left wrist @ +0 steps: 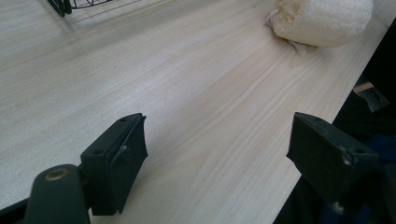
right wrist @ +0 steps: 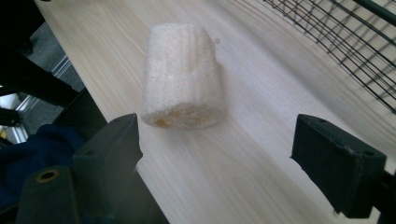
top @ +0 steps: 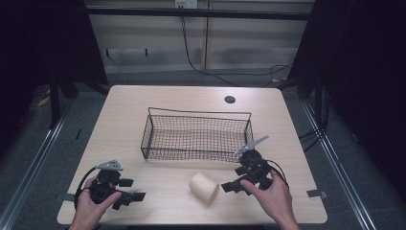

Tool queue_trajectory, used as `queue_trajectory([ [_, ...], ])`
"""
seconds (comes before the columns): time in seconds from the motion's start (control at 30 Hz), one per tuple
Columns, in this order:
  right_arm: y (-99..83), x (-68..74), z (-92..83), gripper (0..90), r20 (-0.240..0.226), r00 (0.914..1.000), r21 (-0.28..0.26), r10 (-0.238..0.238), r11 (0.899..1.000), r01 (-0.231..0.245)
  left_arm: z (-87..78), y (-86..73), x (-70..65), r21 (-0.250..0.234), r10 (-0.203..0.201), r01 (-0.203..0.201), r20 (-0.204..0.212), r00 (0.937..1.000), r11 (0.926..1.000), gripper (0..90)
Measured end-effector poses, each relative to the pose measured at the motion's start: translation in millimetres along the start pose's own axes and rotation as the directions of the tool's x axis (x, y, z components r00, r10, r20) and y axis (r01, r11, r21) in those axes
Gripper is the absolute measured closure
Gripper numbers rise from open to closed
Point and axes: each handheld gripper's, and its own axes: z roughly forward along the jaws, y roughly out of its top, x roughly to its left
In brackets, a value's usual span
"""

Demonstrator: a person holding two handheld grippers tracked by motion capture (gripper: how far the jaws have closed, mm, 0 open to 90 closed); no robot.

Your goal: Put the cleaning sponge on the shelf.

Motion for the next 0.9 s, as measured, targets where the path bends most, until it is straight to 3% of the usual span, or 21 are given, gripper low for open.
queue_trajectory([
  [0.47,31.3,13.2,8.8,15.9,-0.026,0.9977,0.067,-0.063,0.996,0.065,0.0,-0.2,-0.3,-0.003,0.002,-0.002,-0.001,1.0,1.0,19.0],
  [0.67,39.3,15.0,20.8,17.7,-0.028,0.9971,0.151,-0.071,0.986,0.074,0.0,-0.2,-0.3,-0.005,0.002,-0.002,-0.004,1.0,1.0,19.1],
  [0.9,48.0,17.7,31.8,14.8,-0.055,0.9955,0.198,-0.077,0.976,0.087,0.1,-0.2,-0.3,-0.002,0.003,-0.003,0.001,1.0,1.0,19.1],
])
